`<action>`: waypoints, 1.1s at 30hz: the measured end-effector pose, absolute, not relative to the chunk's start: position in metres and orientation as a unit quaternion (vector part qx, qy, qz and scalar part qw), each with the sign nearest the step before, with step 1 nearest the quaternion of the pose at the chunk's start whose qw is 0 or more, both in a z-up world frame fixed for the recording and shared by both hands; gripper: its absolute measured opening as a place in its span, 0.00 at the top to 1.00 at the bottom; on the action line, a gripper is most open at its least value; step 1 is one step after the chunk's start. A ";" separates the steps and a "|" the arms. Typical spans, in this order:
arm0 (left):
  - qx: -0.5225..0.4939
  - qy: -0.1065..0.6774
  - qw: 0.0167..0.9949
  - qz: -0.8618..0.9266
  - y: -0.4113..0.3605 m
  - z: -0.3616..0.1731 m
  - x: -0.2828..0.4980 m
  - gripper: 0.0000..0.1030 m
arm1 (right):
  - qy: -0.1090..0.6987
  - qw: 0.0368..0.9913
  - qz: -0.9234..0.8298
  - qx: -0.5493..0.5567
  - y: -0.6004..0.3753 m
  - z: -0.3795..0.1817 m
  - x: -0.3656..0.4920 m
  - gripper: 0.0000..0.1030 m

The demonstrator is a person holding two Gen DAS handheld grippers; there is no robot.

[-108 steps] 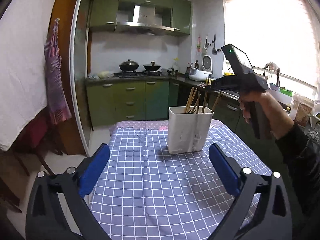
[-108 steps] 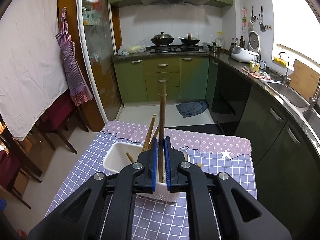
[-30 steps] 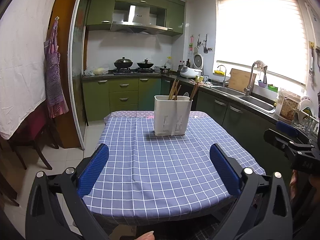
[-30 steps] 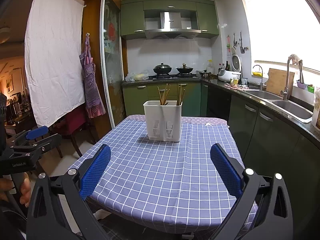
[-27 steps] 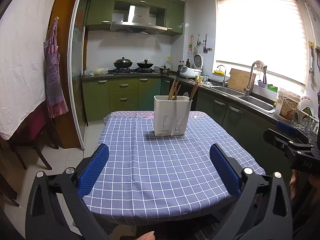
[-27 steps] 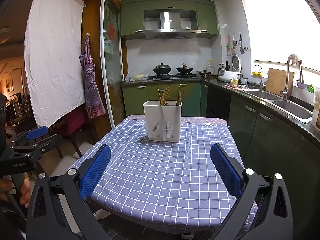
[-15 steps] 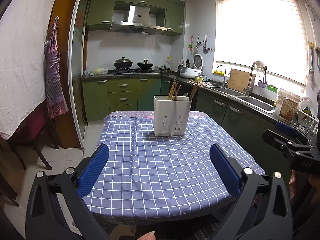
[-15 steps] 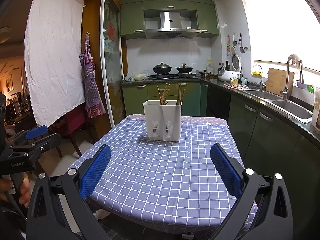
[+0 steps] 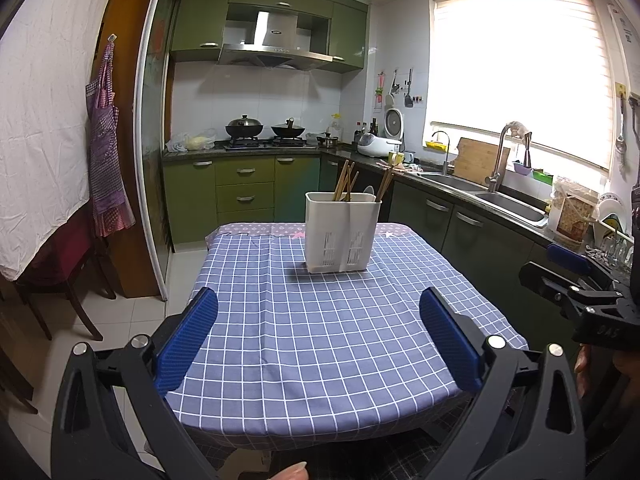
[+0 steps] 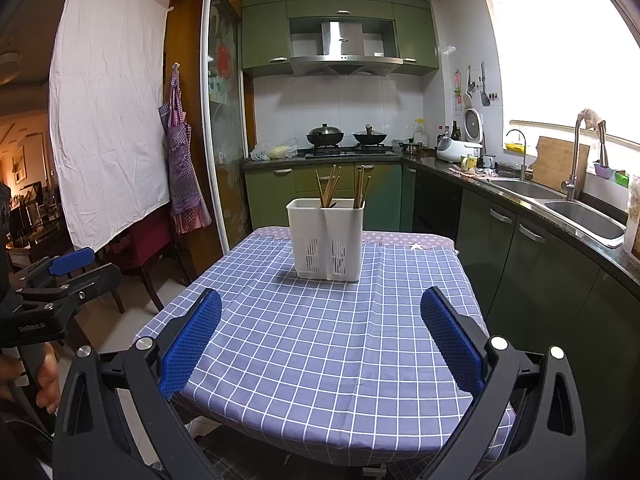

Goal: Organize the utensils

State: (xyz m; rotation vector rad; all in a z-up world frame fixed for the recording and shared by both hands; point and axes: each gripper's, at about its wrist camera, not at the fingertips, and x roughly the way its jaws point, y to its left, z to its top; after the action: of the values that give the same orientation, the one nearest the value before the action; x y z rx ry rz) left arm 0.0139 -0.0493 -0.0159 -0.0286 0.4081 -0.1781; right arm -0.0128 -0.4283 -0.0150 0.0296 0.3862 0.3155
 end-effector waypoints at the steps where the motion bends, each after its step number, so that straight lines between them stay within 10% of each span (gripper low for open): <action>1: -0.014 0.202 0.975 -0.089 -0.050 -0.015 0.014 0.07 | 0.192 0.969 0.156 0.014 -0.428 -0.015 -0.012 0.05; 33: -0.013 0.208 0.974 -0.085 -0.053 -0.016 0.016 0.07 | 0.198 0.967 0.159 0.010 -0.424 -0.019 -0.010 0.05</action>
State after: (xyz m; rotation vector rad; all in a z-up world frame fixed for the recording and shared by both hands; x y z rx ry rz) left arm 0.0159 -0.0528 -0.0158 -0.0255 0.4195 -0.1712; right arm -0.0096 -0.4237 -0.0188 0.0208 0.4011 0.3206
